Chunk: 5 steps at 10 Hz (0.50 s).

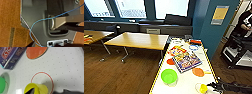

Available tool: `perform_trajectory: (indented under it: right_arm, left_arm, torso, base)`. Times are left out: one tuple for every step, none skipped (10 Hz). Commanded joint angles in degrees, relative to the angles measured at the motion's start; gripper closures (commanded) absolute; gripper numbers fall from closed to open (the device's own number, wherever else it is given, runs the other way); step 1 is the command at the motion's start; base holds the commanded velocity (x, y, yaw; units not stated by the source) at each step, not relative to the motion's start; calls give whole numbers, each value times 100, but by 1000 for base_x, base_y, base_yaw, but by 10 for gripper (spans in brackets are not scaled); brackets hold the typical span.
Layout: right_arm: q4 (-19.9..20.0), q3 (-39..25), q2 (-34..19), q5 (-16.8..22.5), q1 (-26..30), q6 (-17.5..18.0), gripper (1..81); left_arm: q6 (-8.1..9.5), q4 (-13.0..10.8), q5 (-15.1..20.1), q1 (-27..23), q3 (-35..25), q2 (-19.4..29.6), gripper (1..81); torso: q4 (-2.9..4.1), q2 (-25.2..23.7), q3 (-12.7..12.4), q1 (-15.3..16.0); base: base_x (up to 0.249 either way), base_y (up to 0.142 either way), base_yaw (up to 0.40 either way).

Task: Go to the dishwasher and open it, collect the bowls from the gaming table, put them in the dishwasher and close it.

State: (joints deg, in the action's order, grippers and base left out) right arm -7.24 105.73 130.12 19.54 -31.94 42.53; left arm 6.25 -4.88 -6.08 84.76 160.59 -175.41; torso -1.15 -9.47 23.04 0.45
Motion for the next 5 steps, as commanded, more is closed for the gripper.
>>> perform_trajectory:
  right_arm:
    - [83, -27, -177, 59, 701, 35, 10]
    - [100, -36, -150, 23, 710, 36, 10]
    - [100, -106, -124, 23, 728, 36, 10]
    - [100, -115, -81, 23, 719, 45, 10]
    - [91, -72, -28, 15, 684, 45, 10]
  left_arm:
    - [16, 57, 345, -95, 17, -3, 10]
    - [7, 57, 345, -87, 17, 6, 10]
    - [16, 57, 345, -95, 17, 6, 10]
    - [16, 57, 345, -95, 17, 6, 10]
    - [16, 57, 345, -95, 17, 6, 10]
  torso:
    - [0, 0, 0, 0]
    - [0, 0, 0, 0]
    - [0, 0, 0, 0]
    - [0, 0, 0, 0]
    - [0, 0, 0, 0]
  base:
    - [0, 0, 0]
    - [0, 0, 0]
    - [0, 0, 0]
    - [0, 0, 0]
    - [0, 0, 0]
